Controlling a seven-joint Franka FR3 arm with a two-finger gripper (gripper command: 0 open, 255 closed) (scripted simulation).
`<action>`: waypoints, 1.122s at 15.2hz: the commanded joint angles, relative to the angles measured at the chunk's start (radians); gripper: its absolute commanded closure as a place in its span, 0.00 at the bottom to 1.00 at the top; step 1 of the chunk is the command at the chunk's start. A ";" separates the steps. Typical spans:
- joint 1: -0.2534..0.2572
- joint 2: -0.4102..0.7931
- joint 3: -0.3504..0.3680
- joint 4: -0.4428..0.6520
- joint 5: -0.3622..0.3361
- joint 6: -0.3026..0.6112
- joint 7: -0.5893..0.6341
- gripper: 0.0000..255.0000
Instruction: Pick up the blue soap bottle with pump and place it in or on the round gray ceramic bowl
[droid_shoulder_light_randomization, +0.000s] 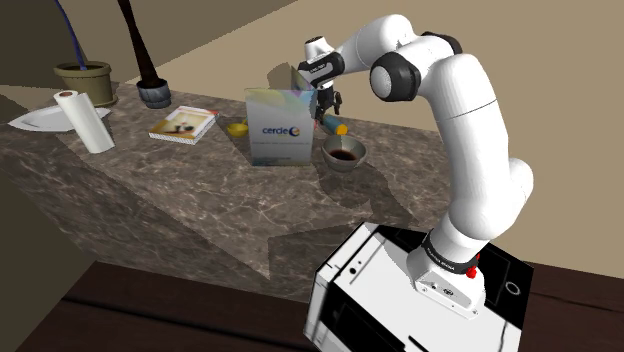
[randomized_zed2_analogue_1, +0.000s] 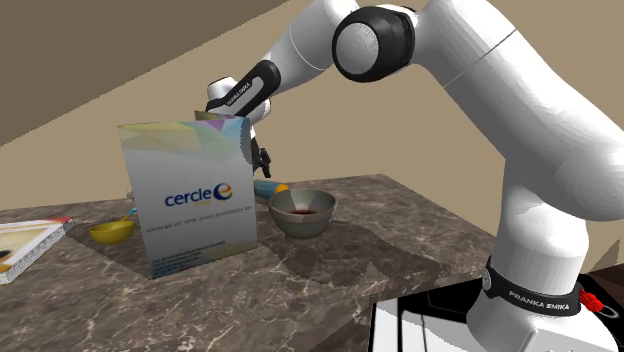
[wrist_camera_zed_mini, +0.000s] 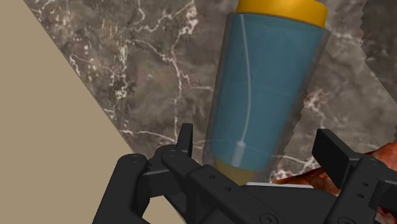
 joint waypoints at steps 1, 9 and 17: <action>-0.003 0.016 -0.002 -0.012 -0.002 0.010 0.003 0.00; -0.005 0.012 -0.003 -0.016 -0.003 0.011 0.000 1.00; 0.000 -0.016 -0.007 0.003 -0.006 -0.035 -0.006 1.00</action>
